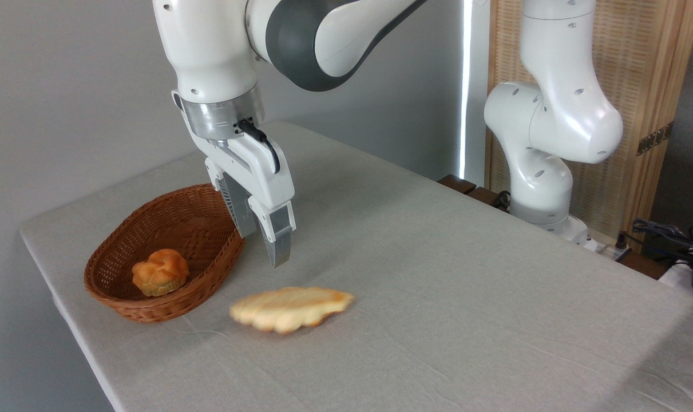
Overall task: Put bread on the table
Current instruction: 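Lower the pastry onto the tablecloth, open the gripper and raise it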
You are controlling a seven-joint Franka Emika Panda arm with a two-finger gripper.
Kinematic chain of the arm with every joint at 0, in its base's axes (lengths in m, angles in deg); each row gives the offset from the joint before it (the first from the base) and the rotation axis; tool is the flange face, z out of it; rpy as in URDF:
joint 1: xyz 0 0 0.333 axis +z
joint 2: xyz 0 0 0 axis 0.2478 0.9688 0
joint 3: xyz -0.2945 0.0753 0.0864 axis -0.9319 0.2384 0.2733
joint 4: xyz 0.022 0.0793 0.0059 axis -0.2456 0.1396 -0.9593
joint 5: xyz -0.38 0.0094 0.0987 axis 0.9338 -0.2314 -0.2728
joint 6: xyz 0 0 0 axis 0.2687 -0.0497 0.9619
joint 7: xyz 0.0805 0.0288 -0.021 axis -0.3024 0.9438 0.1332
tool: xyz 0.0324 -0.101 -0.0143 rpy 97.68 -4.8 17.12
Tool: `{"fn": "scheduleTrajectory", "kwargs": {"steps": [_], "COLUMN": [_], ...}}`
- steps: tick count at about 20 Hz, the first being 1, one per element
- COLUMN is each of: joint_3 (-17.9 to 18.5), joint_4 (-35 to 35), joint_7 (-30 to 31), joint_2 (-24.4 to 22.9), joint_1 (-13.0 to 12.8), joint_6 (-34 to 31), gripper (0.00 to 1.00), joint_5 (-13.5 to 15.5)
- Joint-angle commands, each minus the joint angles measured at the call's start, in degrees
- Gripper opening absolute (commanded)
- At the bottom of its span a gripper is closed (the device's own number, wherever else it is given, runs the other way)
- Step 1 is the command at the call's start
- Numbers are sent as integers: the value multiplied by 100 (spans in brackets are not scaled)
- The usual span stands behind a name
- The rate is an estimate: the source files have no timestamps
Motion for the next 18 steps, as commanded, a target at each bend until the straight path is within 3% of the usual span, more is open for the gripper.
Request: {"fn": "scheduleTrajectory", "kwargs": {"steps": [1,5,10,14,18], "joint_3": [46,46,37,46,37], "joint_4": [-99,-450,-899,-899,-899], "joint_7": [19,704,854,872,872], "joint_2": [-98,-186,-265,-256,-230], "joint_1": [-14,-14,-14,-14,-14], "joint_6": [-35,-35,-623,-641,-922], "gripper": [100,100,100,100,100], "joint_5": [-19,-37,-98,-537,-485]}}
